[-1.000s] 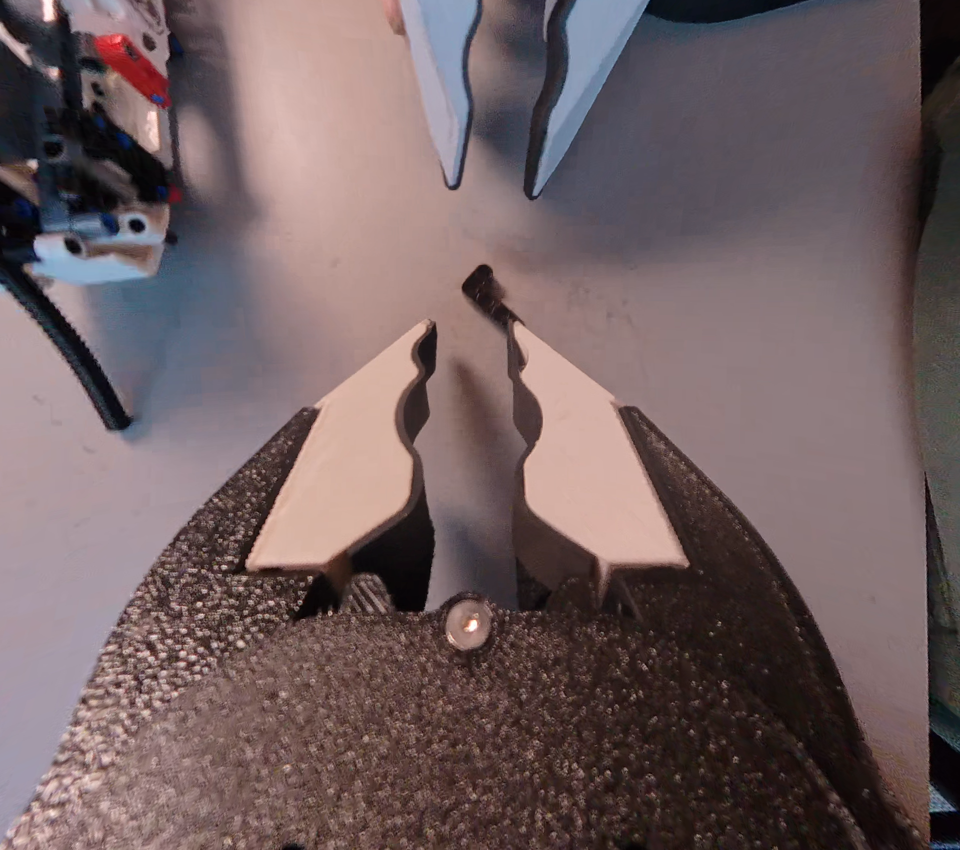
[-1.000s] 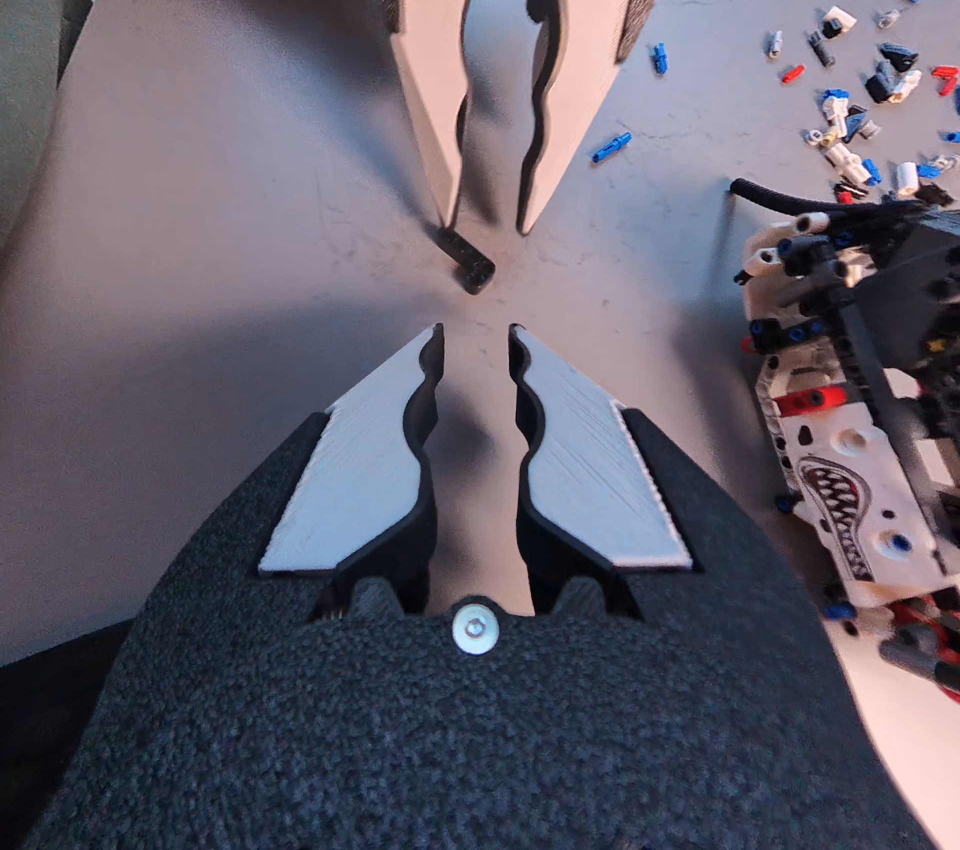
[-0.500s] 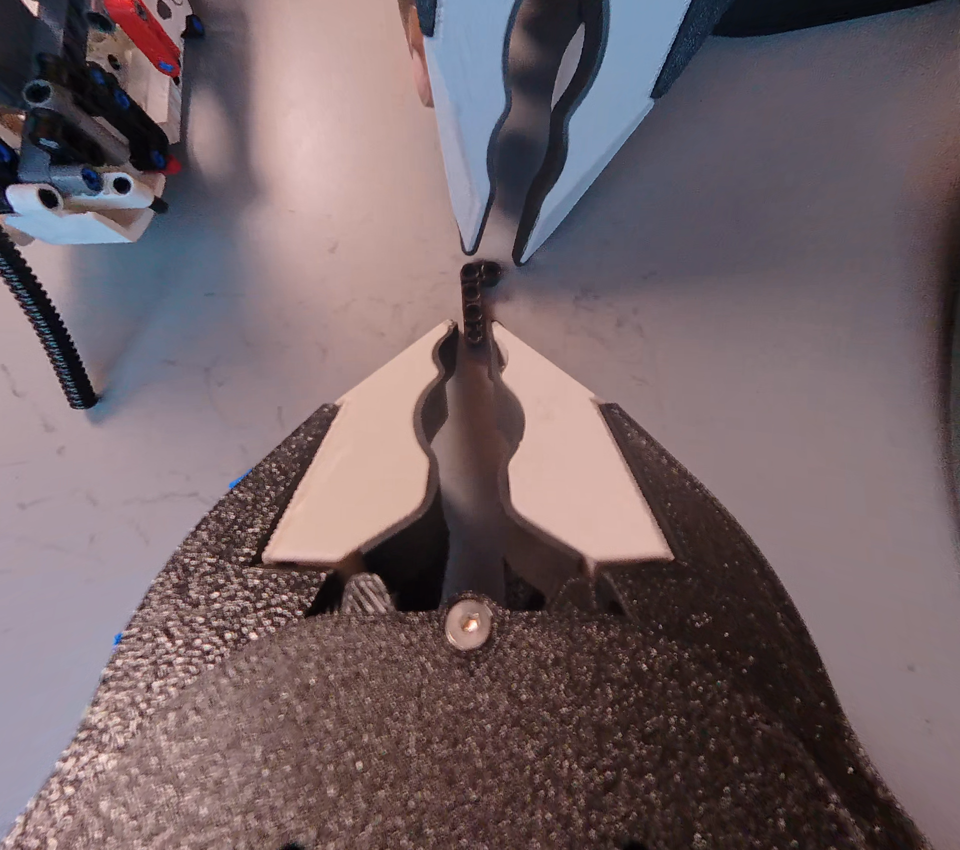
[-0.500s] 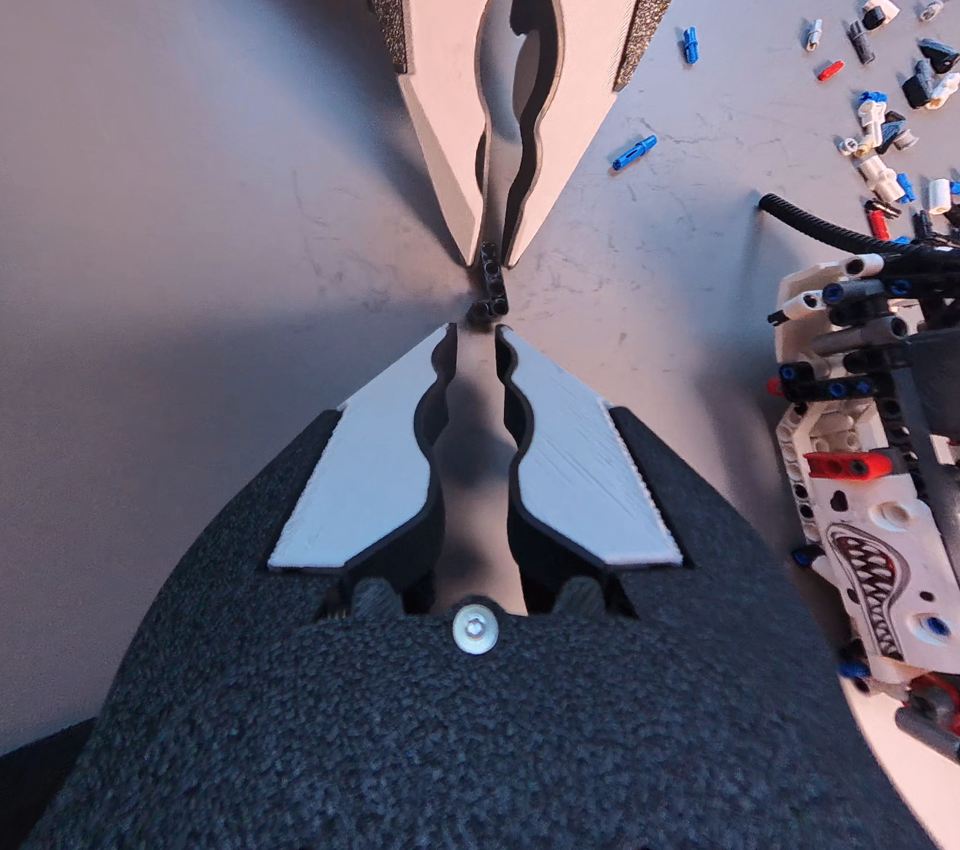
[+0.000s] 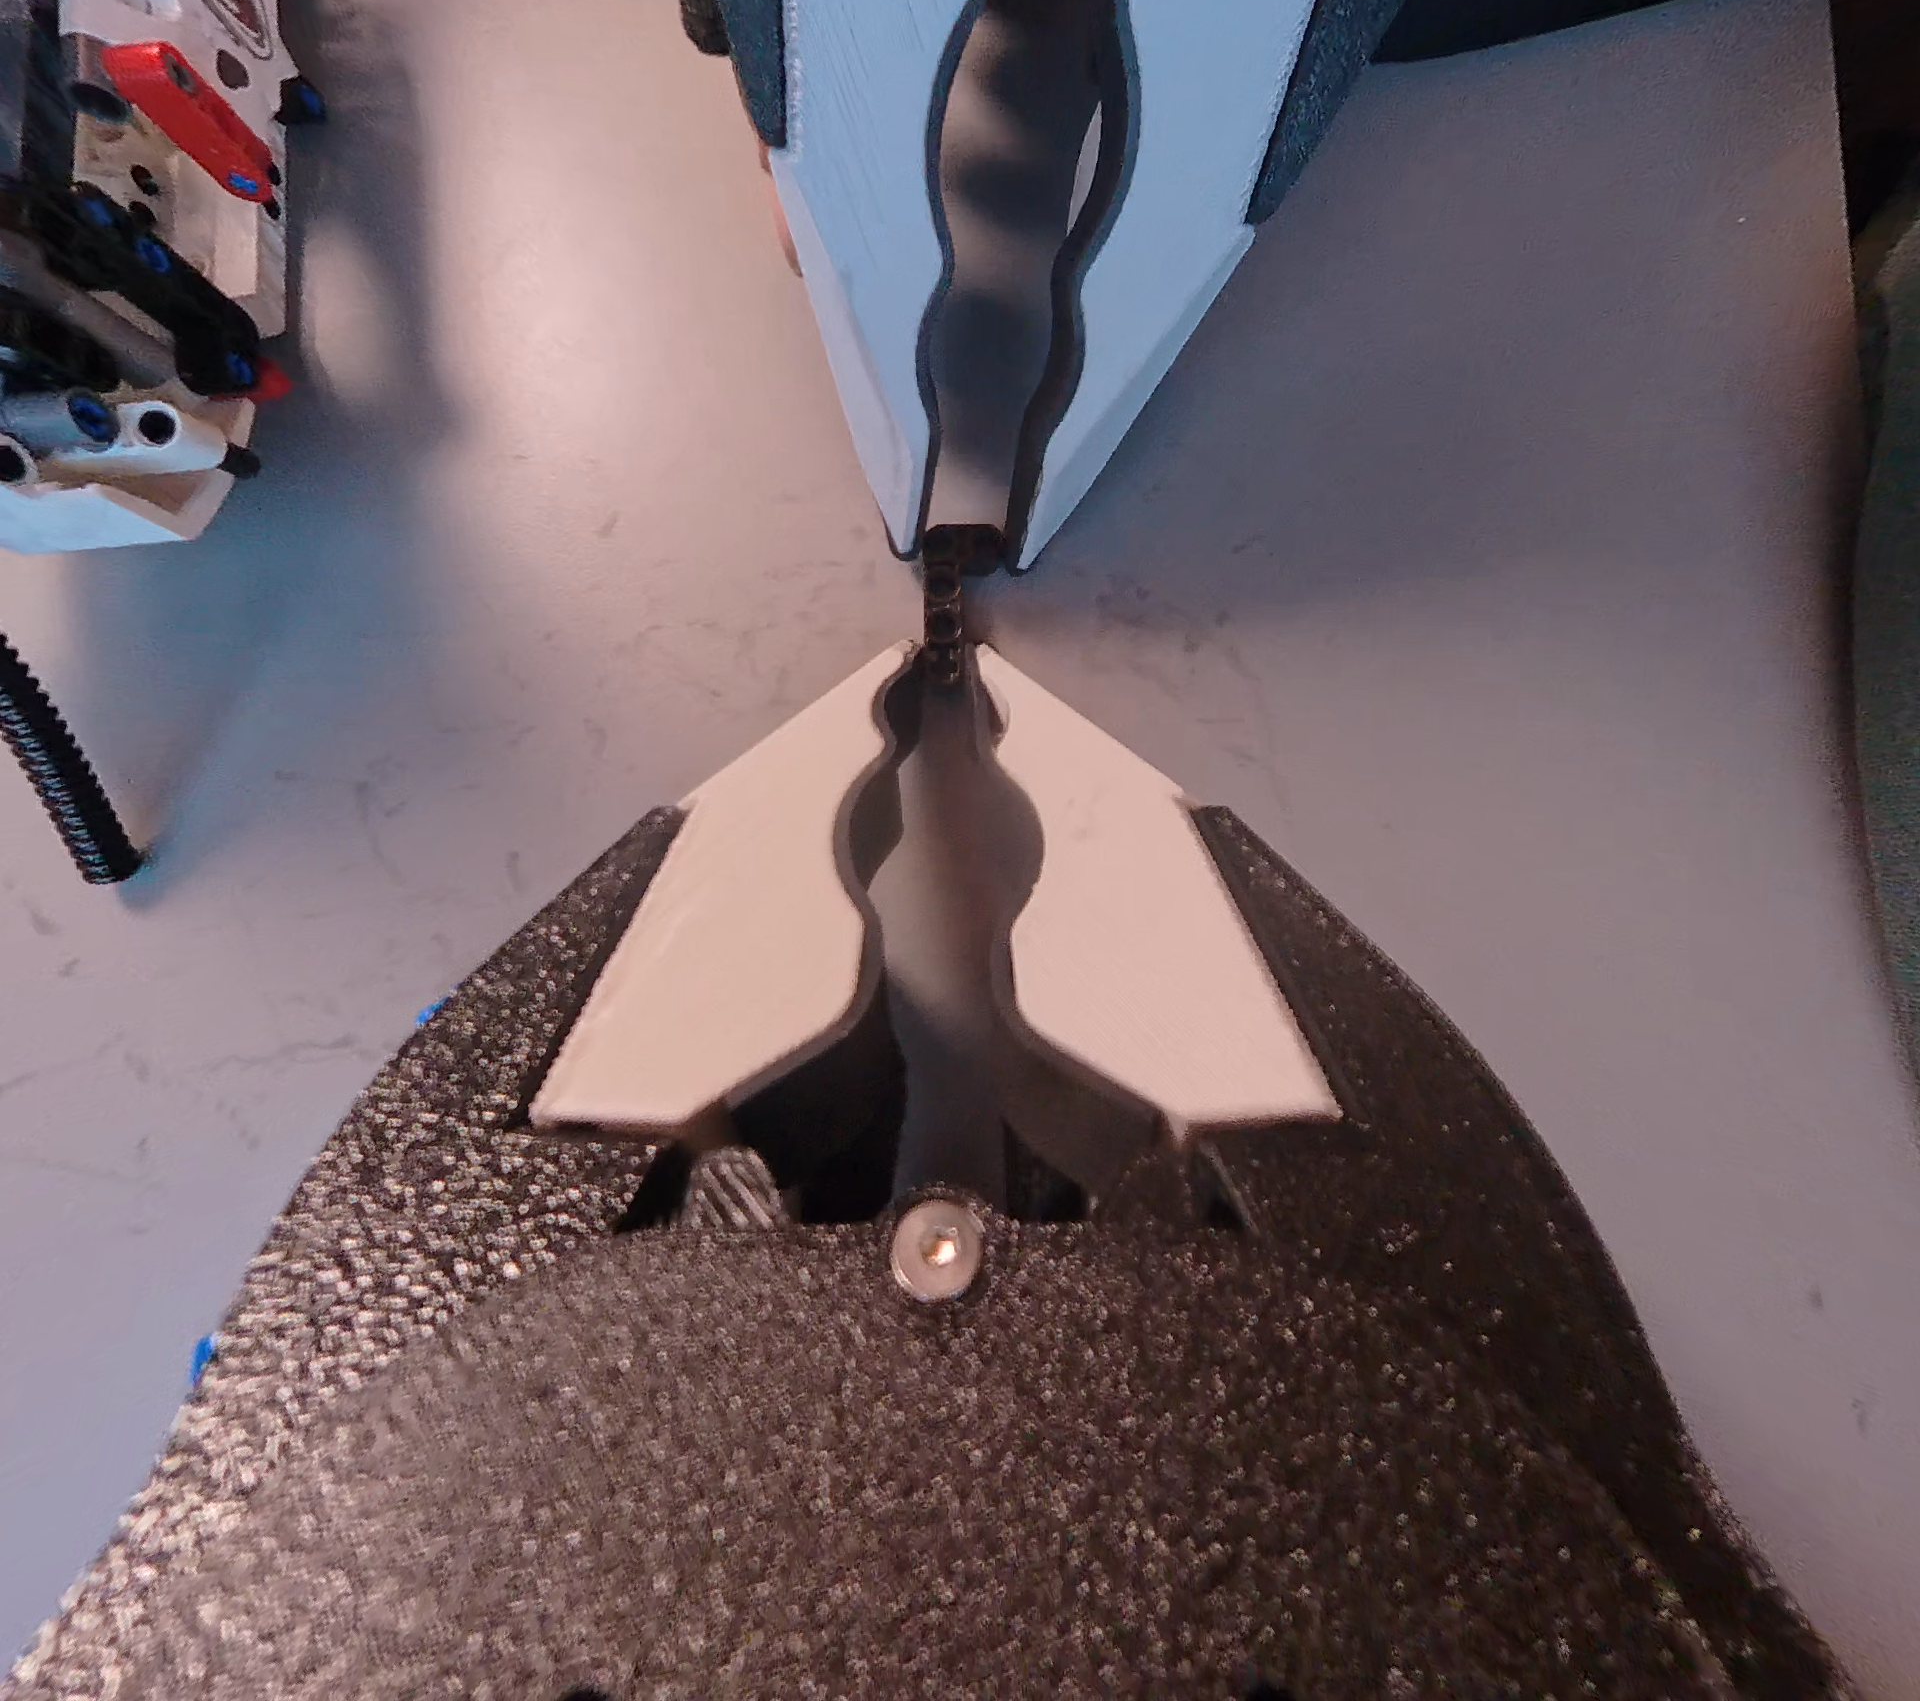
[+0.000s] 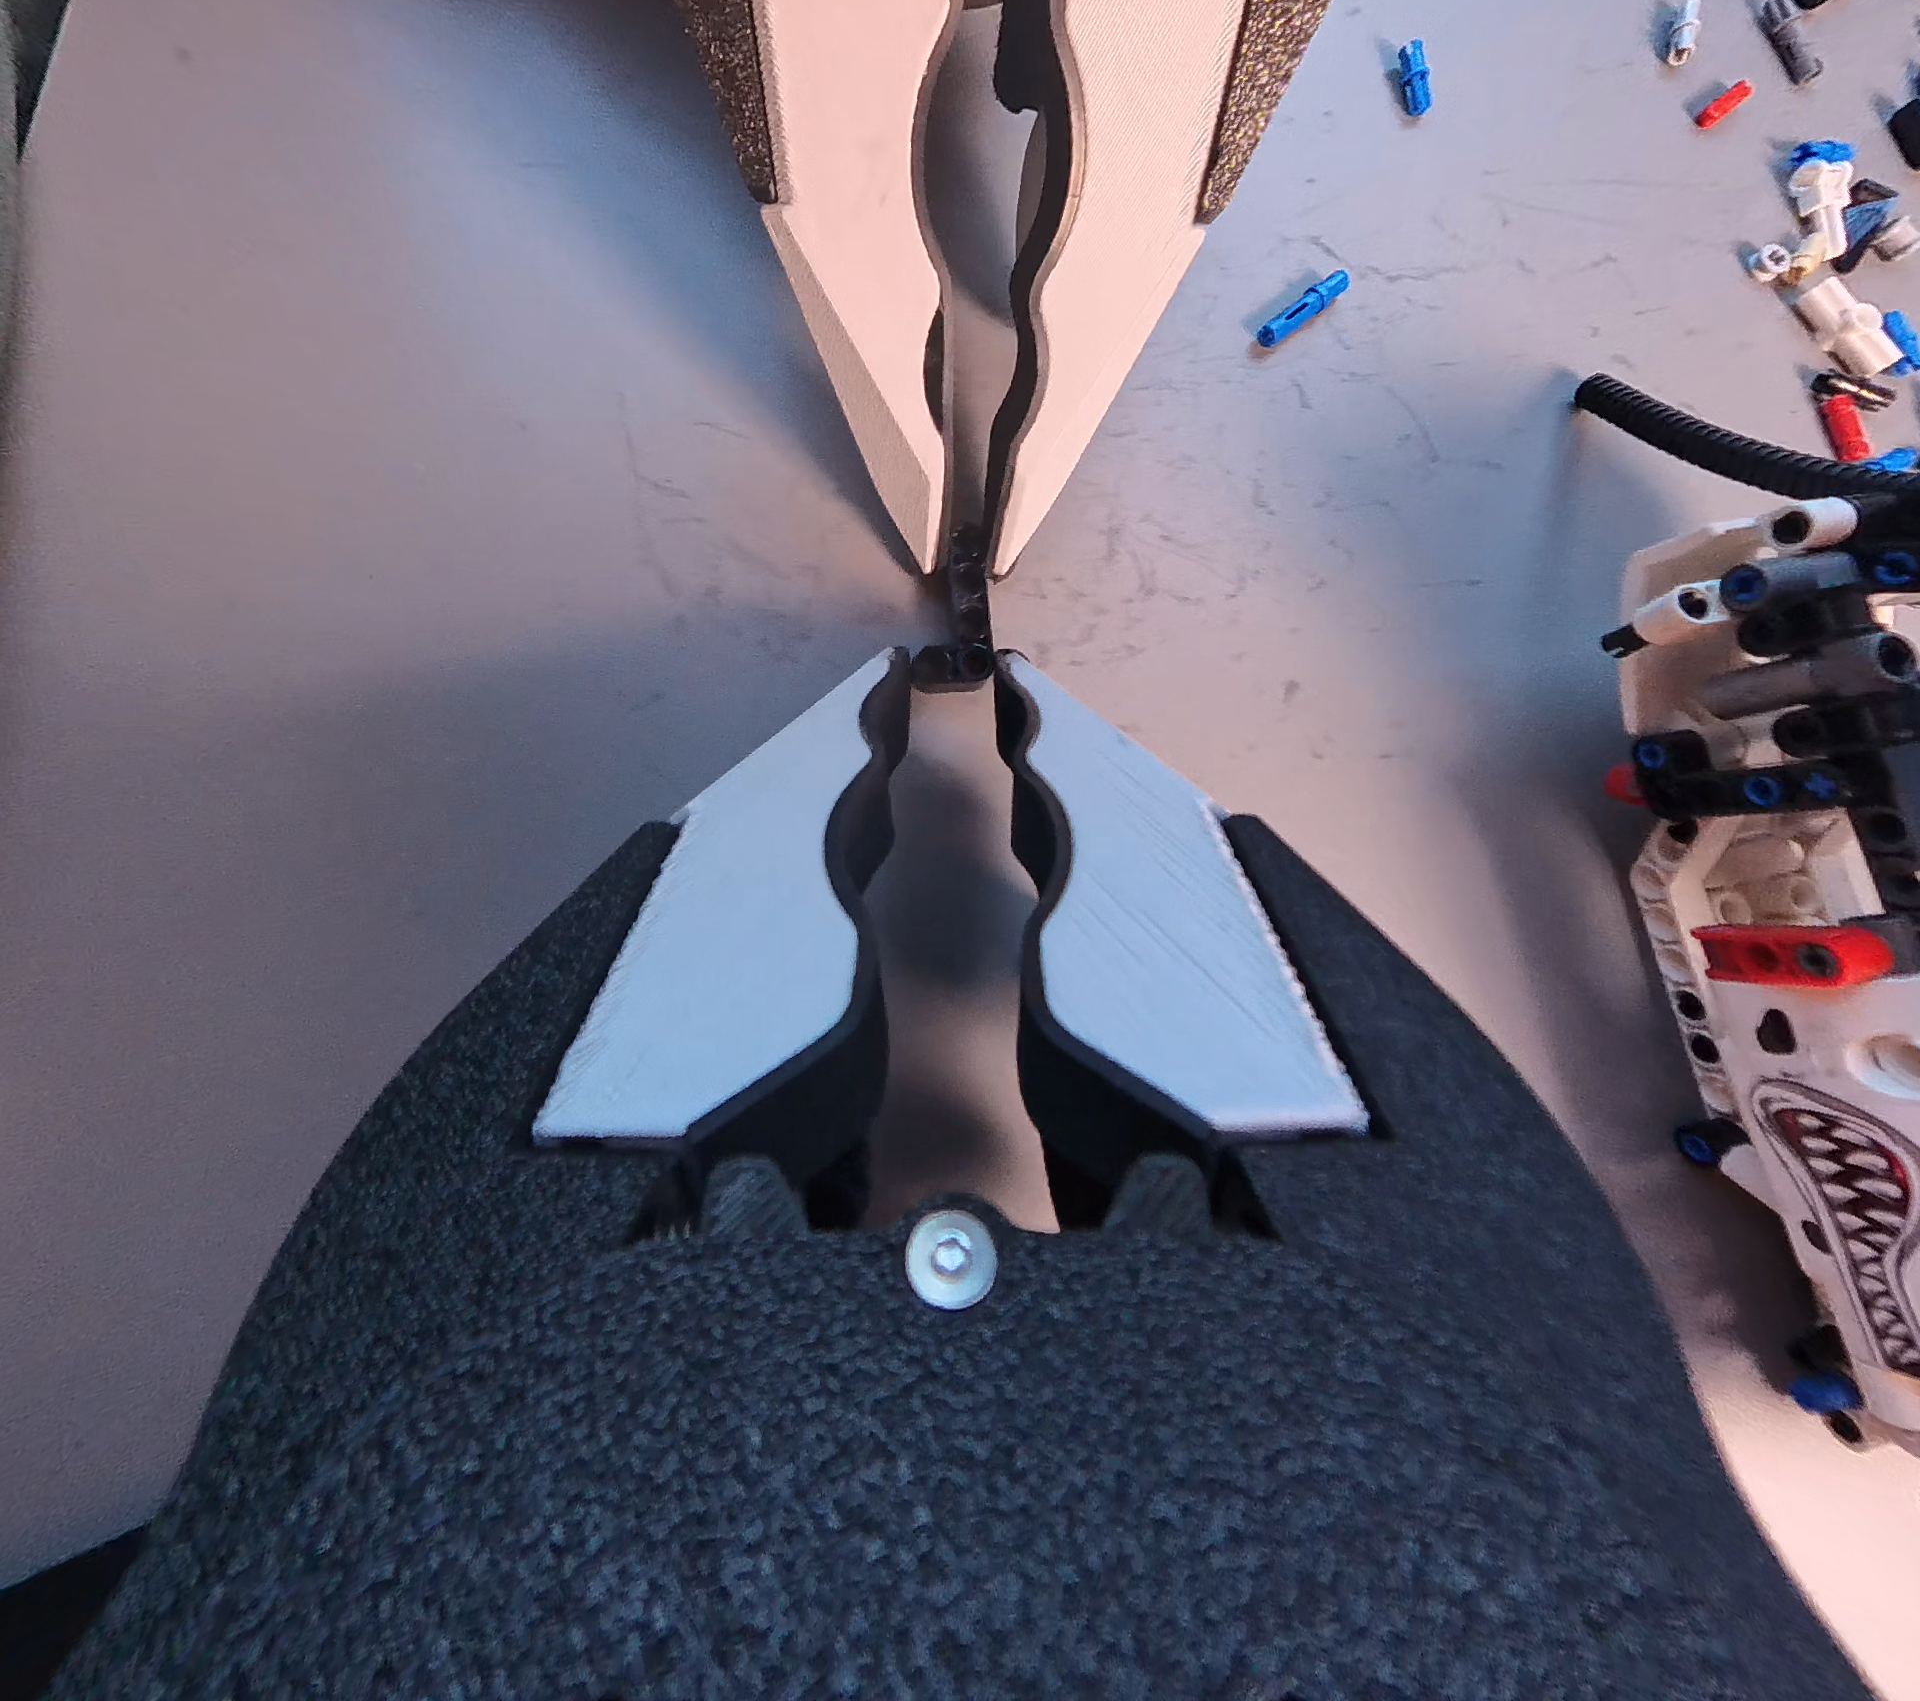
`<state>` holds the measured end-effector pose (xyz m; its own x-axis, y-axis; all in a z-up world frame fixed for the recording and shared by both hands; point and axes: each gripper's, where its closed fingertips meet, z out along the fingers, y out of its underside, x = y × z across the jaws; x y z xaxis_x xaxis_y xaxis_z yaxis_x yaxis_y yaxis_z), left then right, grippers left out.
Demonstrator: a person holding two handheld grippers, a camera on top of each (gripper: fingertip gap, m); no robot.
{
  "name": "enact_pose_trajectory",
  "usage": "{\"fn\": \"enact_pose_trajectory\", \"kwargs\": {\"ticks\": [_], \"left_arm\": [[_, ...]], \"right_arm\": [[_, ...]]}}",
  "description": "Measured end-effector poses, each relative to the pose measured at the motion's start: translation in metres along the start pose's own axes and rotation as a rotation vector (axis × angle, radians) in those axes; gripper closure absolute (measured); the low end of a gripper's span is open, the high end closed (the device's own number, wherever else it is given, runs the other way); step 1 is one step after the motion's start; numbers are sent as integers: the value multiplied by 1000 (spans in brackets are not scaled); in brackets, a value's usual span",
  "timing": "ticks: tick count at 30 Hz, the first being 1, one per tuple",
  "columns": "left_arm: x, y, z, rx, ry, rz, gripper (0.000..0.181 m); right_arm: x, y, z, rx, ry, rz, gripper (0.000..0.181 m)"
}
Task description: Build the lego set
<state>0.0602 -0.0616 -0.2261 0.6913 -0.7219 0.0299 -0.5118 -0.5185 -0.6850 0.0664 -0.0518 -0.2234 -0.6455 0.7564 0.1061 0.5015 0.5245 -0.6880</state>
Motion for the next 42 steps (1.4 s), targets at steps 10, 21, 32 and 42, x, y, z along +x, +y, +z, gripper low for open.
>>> {"fn": "enact_pose_trajectory", "kwargs": {"ticks": [10,21,32,42], "left_arm": [[7,3,-4,1,51,-5,167],[-74,29,-71,113,-171,-199,159],[-85,54,-56,31,-220,-156,159],[-80,42,-44,51,-143,-41,169]], "right_arm": [[-4,-2,2,15,-21,11,166],[22,-16,-26,176,65,70,157],[34,4,-22,125,100,79,158],[35,4,-21,121,104,86,159]]}}
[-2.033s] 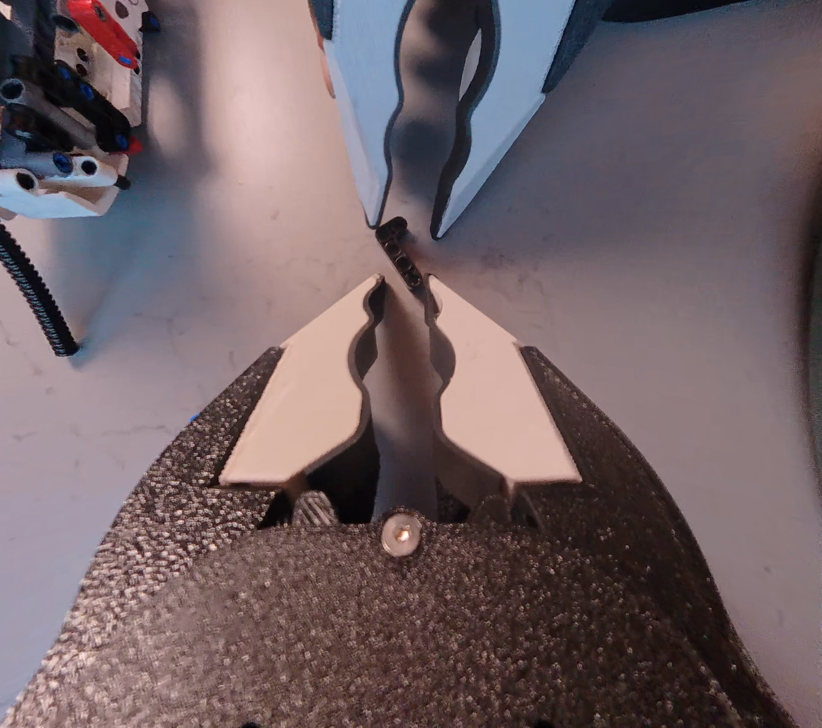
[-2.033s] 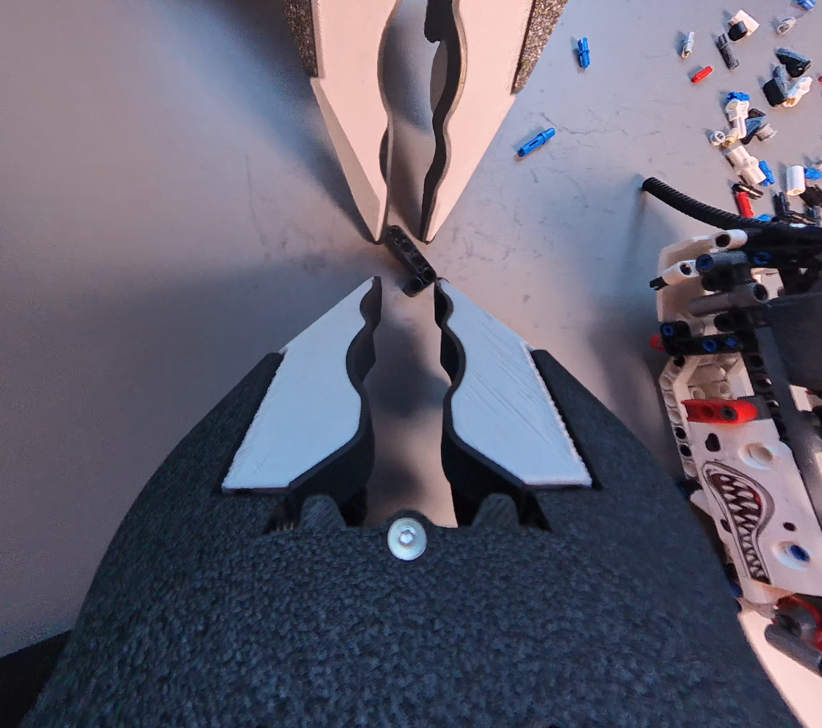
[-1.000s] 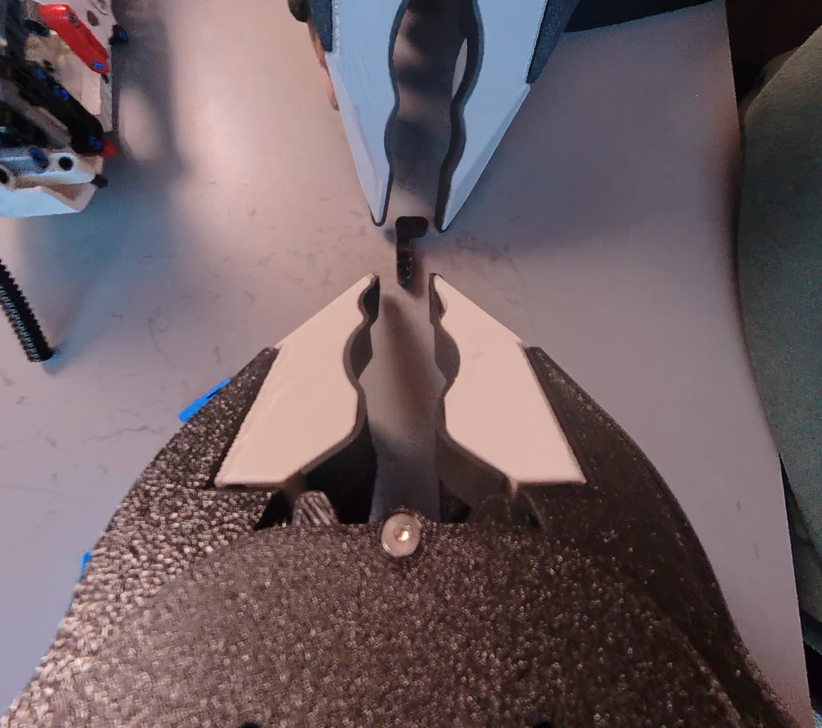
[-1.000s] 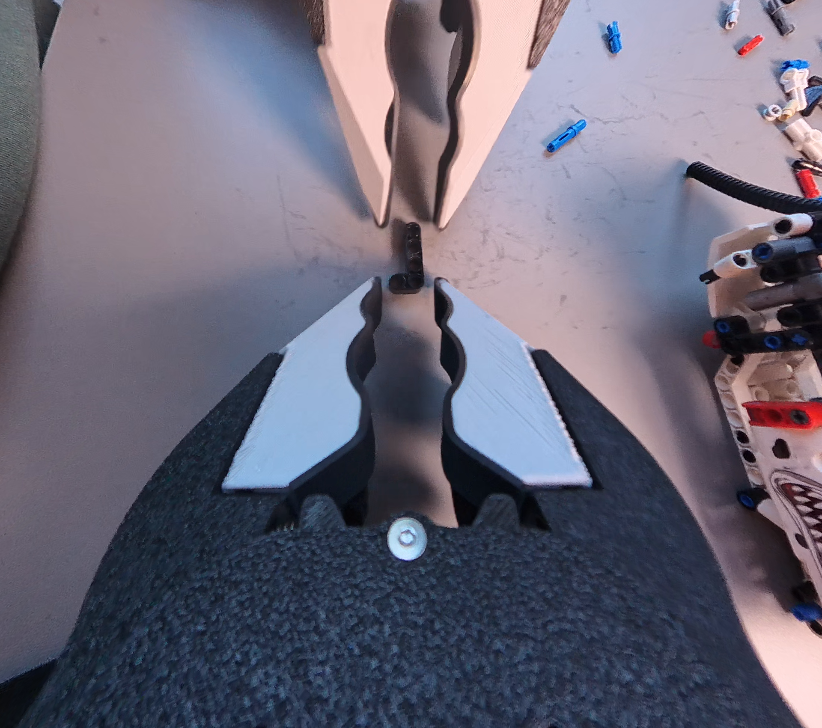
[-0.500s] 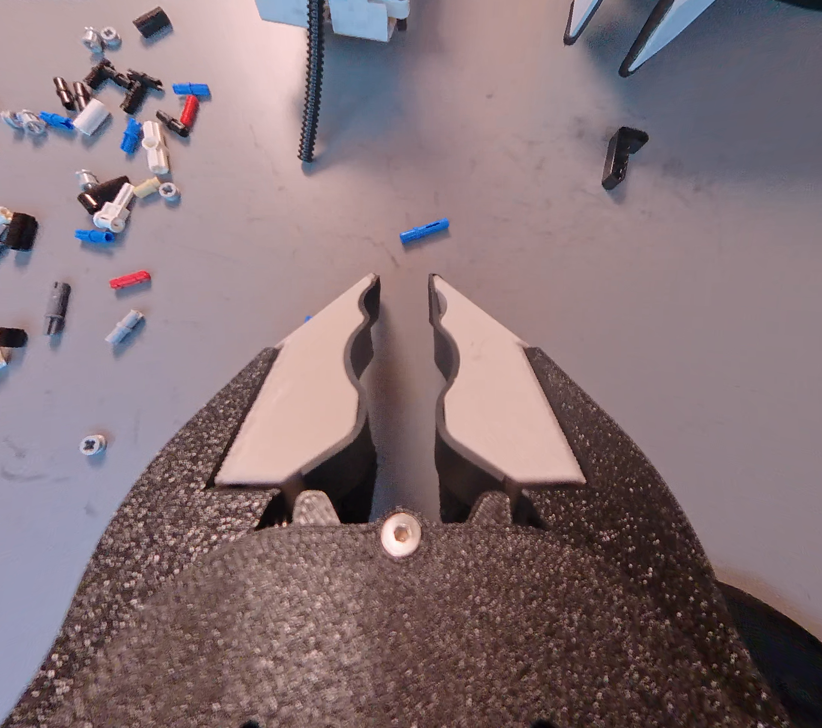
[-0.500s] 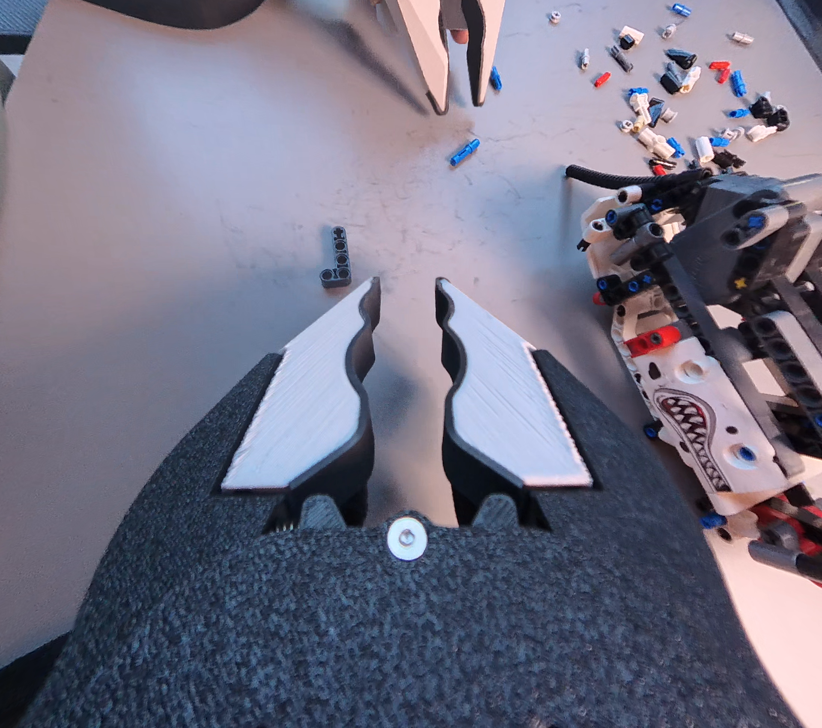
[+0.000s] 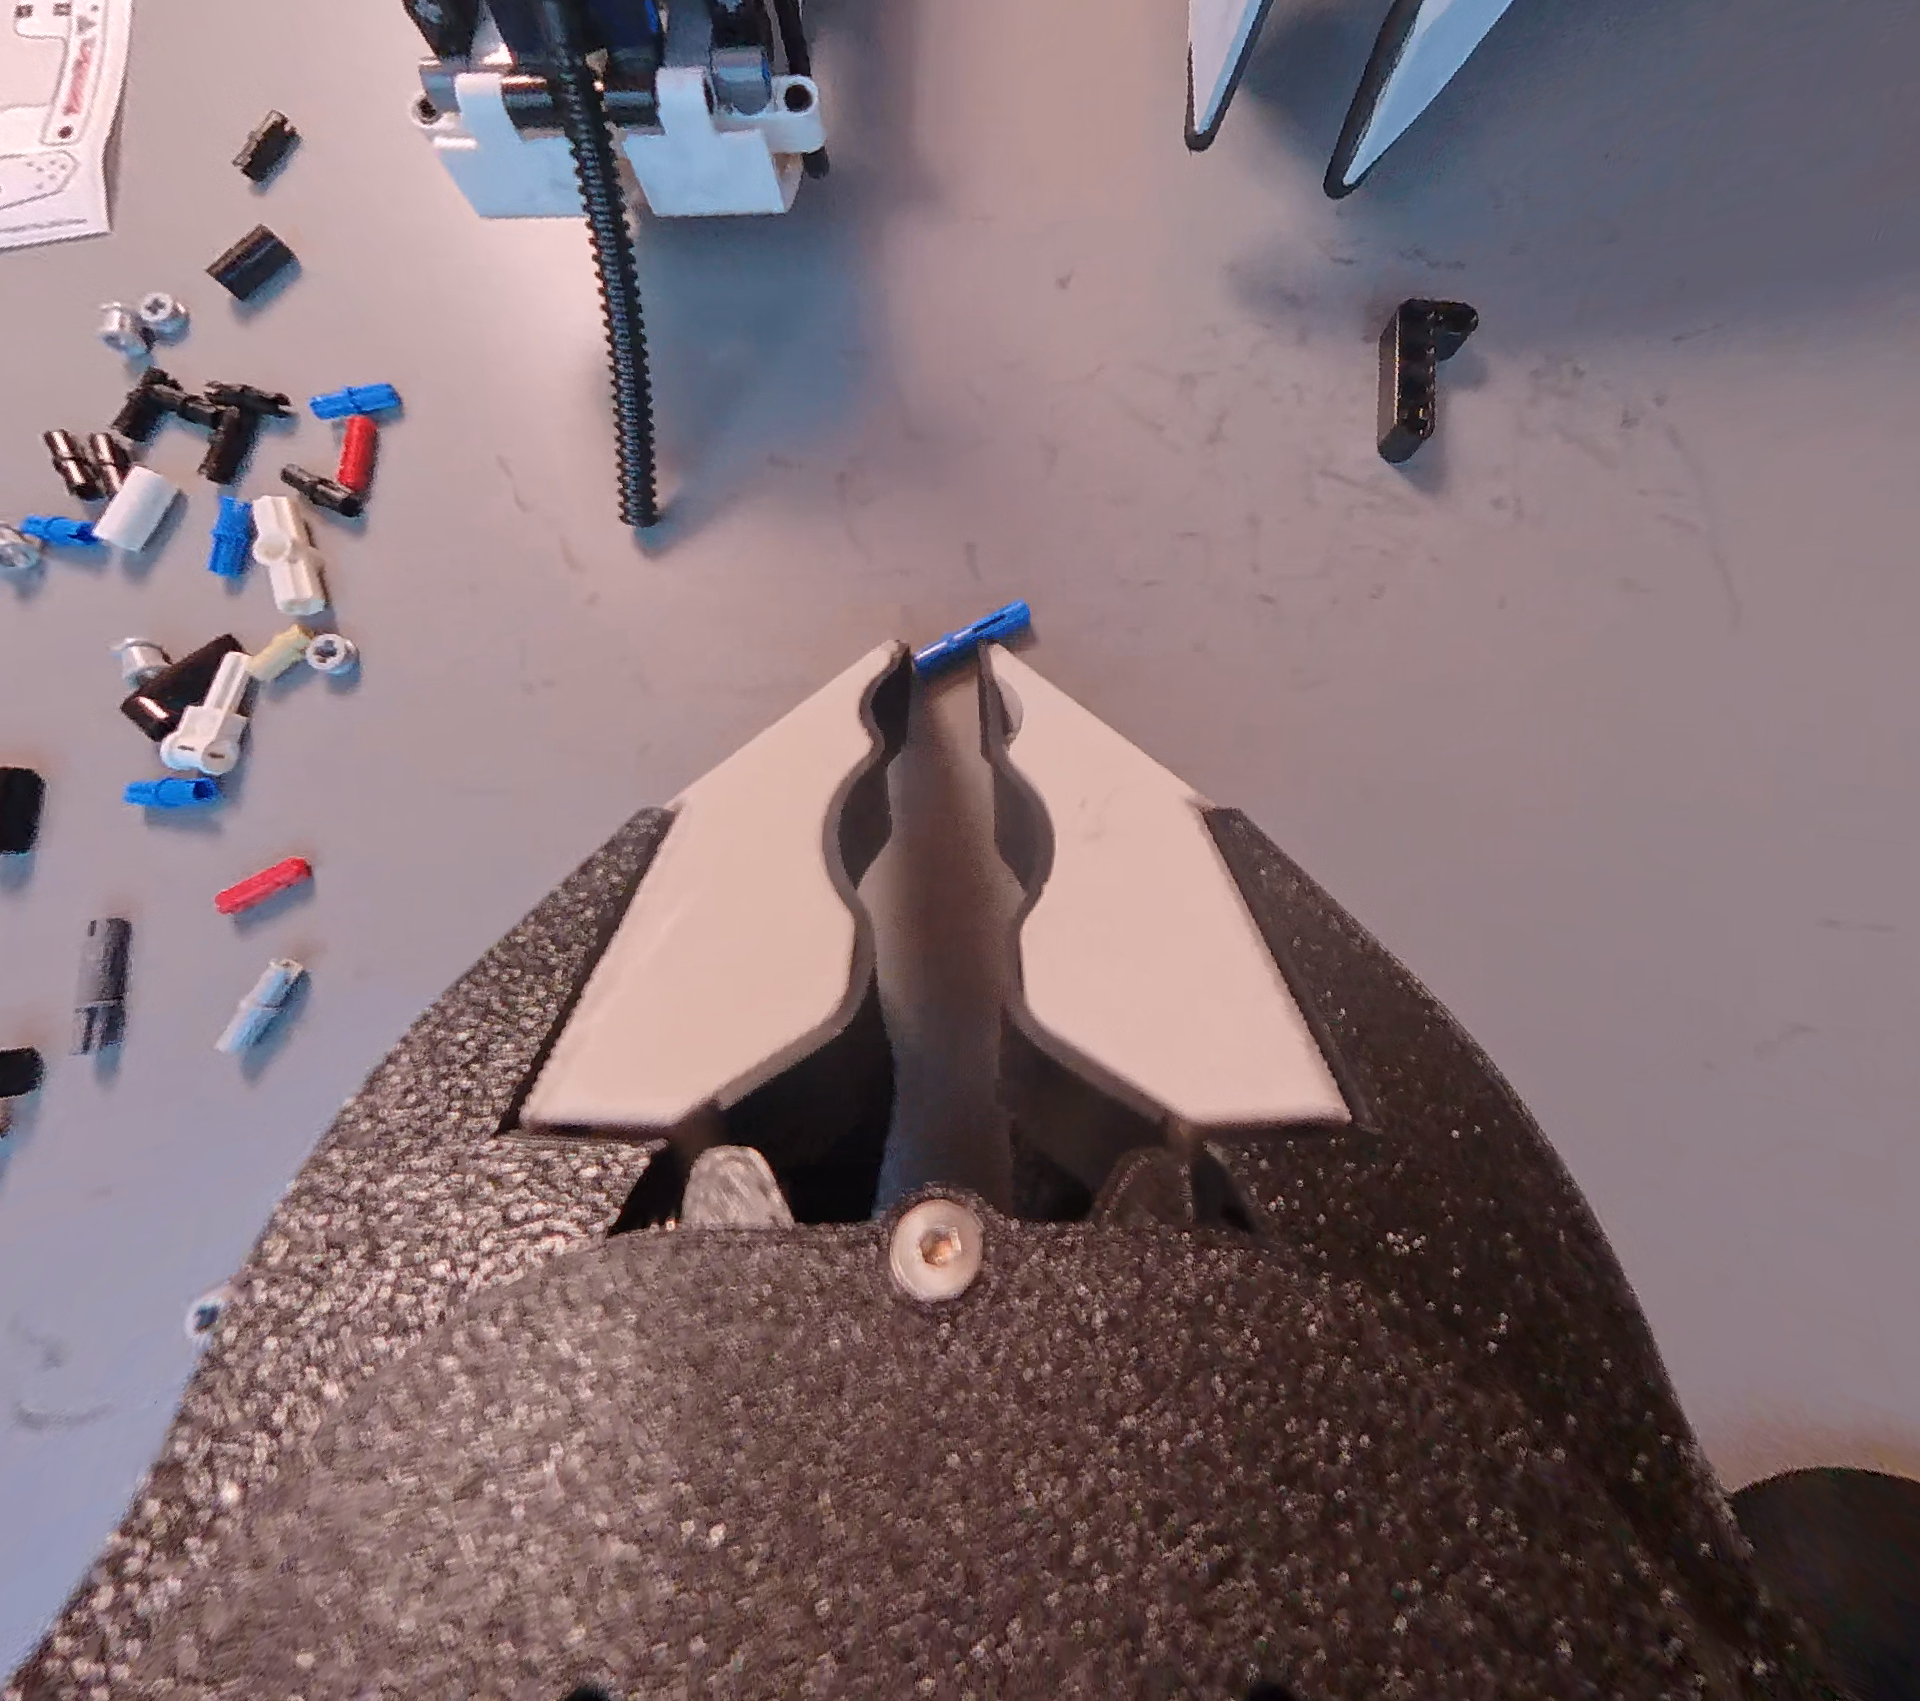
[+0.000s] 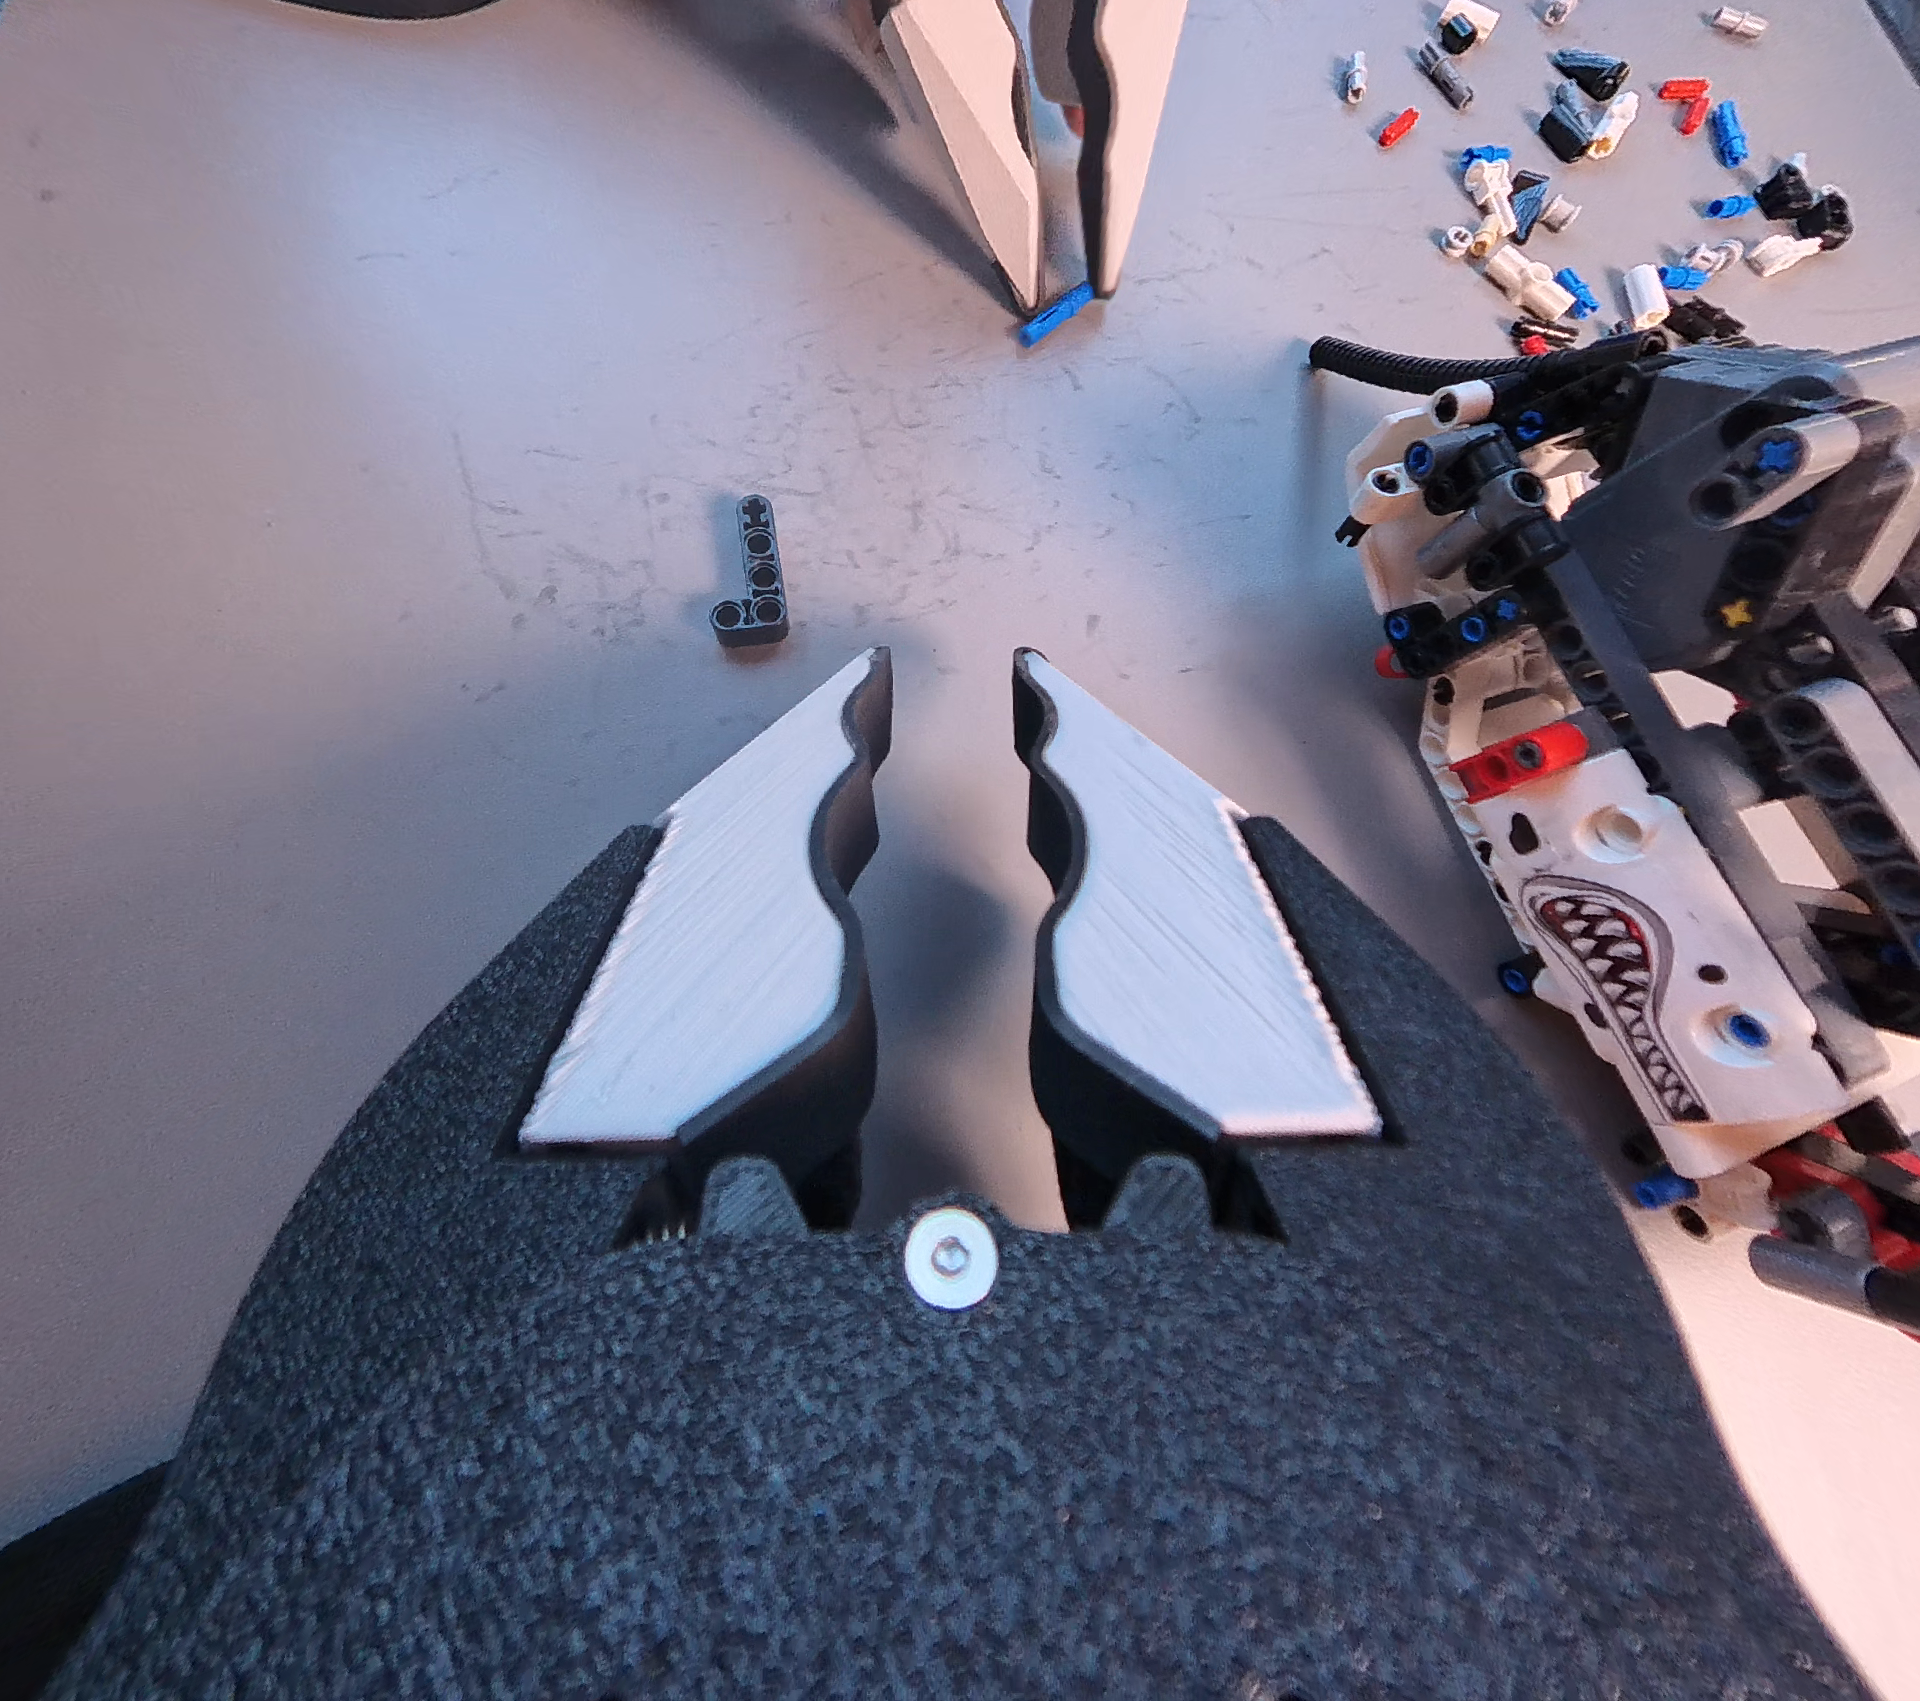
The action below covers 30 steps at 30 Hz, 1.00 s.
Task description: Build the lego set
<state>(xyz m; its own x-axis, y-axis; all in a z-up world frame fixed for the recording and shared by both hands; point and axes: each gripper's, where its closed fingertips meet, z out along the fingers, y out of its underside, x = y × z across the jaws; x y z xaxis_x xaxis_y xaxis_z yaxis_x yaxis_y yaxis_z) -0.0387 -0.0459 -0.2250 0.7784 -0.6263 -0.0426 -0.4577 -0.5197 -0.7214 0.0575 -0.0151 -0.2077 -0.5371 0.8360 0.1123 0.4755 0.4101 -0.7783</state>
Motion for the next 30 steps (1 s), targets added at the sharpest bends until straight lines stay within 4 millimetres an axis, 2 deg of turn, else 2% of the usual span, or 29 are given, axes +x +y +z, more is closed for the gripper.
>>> {"fn": "enact_pose_trajectory", "kwargs": {"ticks": [3,7,9,12,16,19,22,26,30], "left_arm": [[4,0,1,-7,3,3,178],[5,0,1,-23,-30,-7,178],[11,-7,0,15,-5,-41,178],[29,-34,-7,169,96,-119,178],[55,-83,-28,431,274,-204,178],[67,-104,-38,547,353,-239,178],[73,-109,-39,575,385,-251,178],[74,-112,-42,598,395,-258,178],[73,-113,-44,612,389,-265,178]], "right_arm": [[0,0,1,-3,3,-4,159],[1,-1,1,-3,14,-11,159],[2,-4,1,11,25,-12,160],[3,-19,-1,89,44,-17,160],[-3,-58,-12,302,43,-9,157],[-11,-86,-26,456,2,31,156],[-14,-101,-34,544,-6,63,161],[-18,-102,-33,550,-30,64,176],[-19,-103,-34,564,-49,83,173]]}}
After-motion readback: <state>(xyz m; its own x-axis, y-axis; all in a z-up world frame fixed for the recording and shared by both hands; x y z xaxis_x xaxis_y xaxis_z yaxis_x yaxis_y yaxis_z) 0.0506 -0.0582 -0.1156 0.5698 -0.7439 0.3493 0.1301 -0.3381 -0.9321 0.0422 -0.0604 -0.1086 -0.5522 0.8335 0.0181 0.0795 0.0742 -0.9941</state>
